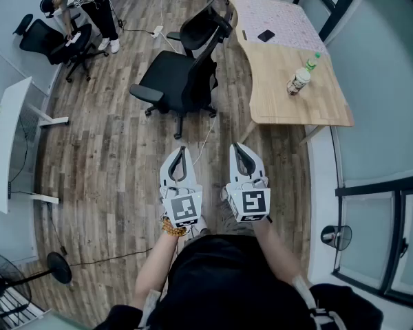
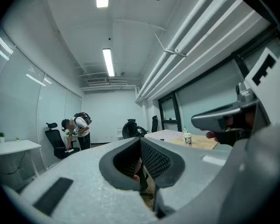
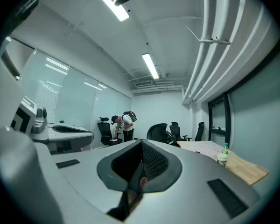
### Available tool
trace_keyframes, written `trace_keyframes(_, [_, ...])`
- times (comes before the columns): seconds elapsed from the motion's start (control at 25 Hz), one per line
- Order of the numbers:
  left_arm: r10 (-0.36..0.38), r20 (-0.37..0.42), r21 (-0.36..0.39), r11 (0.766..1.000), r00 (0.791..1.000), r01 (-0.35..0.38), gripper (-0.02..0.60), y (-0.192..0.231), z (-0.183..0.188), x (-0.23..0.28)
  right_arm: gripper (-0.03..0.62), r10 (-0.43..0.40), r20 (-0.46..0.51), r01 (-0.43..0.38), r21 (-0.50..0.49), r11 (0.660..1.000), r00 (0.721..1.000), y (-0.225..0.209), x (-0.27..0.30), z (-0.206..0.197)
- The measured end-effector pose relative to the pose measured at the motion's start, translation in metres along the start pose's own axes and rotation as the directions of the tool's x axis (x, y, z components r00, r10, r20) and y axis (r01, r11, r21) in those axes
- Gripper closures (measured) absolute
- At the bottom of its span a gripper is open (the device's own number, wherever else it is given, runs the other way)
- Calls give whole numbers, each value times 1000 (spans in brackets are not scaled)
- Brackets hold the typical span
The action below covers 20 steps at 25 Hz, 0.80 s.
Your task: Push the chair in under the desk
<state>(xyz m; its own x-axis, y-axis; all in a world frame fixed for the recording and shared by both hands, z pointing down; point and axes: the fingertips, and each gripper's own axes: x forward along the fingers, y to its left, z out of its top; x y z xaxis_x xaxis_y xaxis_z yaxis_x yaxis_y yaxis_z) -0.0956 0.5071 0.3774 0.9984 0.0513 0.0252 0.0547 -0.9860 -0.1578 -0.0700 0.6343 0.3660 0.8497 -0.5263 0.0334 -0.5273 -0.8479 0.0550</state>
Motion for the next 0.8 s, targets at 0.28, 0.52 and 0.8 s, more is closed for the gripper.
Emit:
trace_keyframes(0.28, [6,-9,16,1000,1000,-6,580,-32,6,55,592,44,-41,-42,38,998,998,-57,36,-17])
trace_keyframes(0.52, [28,-36,32,999,999,-27,580,-53,6,101,592,99,-57,-96,61,994,993,-99,65,-27])
trace_keyframes(0.8, [47,-66,55,998,997,-43,580,-81,3,146,592,142,-102,-133,89,987,985,-146,93,-53])
